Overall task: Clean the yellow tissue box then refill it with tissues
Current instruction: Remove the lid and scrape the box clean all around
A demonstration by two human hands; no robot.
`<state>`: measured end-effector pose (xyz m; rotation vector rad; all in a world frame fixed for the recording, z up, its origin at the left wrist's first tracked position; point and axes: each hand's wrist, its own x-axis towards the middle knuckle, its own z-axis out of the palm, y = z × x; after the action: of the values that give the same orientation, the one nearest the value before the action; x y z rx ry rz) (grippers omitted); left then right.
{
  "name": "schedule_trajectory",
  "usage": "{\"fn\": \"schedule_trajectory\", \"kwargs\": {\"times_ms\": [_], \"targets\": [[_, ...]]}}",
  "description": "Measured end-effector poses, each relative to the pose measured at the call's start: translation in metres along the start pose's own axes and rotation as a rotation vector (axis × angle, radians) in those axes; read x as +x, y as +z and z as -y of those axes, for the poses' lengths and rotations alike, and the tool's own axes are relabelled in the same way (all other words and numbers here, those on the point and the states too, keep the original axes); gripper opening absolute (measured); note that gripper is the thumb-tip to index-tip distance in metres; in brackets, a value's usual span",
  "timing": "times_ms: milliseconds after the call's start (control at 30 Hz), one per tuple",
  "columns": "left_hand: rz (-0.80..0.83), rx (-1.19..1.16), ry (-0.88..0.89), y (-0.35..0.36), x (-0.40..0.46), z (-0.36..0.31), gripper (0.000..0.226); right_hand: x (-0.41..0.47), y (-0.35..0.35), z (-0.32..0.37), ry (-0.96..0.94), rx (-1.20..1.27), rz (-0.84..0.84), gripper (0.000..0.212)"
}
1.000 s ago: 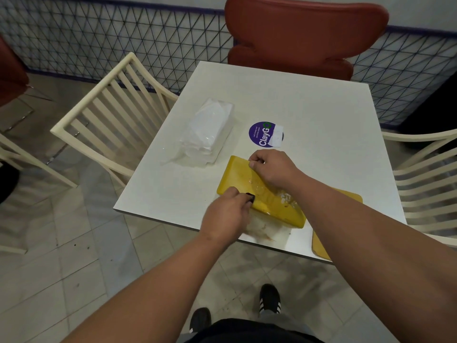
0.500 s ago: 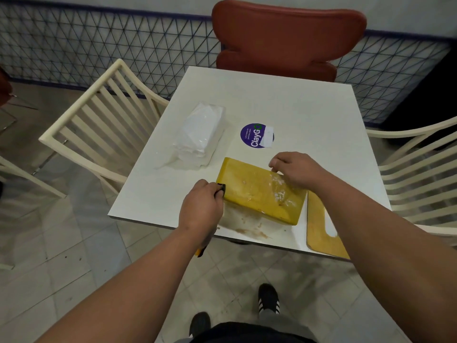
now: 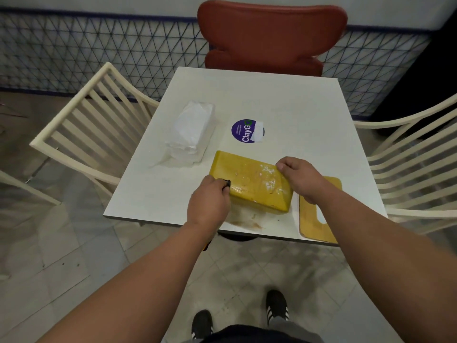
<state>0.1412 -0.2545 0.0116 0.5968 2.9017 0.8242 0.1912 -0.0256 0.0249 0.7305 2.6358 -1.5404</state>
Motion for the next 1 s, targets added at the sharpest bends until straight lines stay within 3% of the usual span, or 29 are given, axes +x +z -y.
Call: {"fn": "schedule_trajectory", "kwargs": {"times_ms": [167,400,633,833,1000], "targets": [[0.127,0.006,0.14,0.024,-0.023,-0.05,0.028,0.006,0.0,-0.007,-0.047,-0.009,0.002,0.023],[-0.038,-0.034,-0.038,0.012,-0.011,-0.016,0.022,0.01,0.0,-0.012,-0.055,-0.022,0.013,0.023],[0.051,-0.099,0.166,0.048,-0.036,-0.061,0.023,0.012,0.0,-0.013,-0.062,-0.014,0.009,0.023],[-0.08,-0.213,0.009,0.04,-0.03,-0.028,0.022,0.013,-0.001,-0.015,-0.058,0.004,0.019,0.022],[0.032,-0.203,0.153,0.059,-0.043,-0.069,0.025,0.012,0.002,-0.015,-0.065,0.027,-0.002,0.022]]}}
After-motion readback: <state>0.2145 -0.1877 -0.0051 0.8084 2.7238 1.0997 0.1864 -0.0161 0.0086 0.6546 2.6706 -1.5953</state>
